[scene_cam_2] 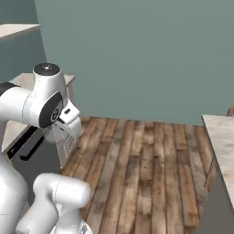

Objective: There is a bowl on the dining counter. Grab a lemon wedge from the fridge and place it in the bowl. Then get the liquor bottle and glass cup from the cabinet and place them next to the bowl.

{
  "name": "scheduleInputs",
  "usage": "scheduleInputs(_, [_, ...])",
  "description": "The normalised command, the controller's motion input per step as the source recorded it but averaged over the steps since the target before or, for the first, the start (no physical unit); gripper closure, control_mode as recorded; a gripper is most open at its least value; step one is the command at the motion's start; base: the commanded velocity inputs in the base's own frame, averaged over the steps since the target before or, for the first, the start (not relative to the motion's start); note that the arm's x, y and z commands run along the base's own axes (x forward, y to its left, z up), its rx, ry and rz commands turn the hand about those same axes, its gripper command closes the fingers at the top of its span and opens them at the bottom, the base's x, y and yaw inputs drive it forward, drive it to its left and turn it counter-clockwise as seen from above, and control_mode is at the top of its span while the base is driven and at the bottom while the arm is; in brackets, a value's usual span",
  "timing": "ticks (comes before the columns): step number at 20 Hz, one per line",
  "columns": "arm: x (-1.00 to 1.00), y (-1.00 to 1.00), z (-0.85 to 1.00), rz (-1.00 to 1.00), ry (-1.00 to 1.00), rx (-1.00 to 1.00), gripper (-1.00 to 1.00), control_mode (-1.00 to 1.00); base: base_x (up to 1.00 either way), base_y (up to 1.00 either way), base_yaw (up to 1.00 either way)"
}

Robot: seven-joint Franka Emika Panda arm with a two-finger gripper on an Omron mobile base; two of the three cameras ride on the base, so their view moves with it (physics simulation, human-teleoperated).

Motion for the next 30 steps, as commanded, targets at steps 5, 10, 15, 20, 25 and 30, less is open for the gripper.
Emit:
scheduleInputs(5, [0.0, 0.0, 0.0, 0.0, 0.0, 0.0, 1.0, 1.0, 0.99, 0.0, -0.46])
scheduleInputs(10, [0.0, 0.0, 0.0, 0.0, 0.0, 0.0, 1.0, 1.0, 0.92, 0.0, -0.5])
scheduleInputs(15, [0.0, 0.0, 0.0, 0.0, 0.0, 0.0, 1.0, 1.0, 0.91, 0.0, -0.51])
scheduleInputs(20, [0.0, 0.0, 0.0, 0.0, 0.0, 0.0, 1.0, 1.0, 0.89, 0.0, -0.53])
scheduleInputs(25, [0.0, 0.0, 0.0, 0.0, 0.0, 0.0, 1.0, 1.0, 0.85, 0.04, -0.54])
scheduleInputs(30, [0.0, 0.0, 0.0, 0.0, 0.0, 0.0, 1.0, 1.0, 0.84, 0.26, -0.54])
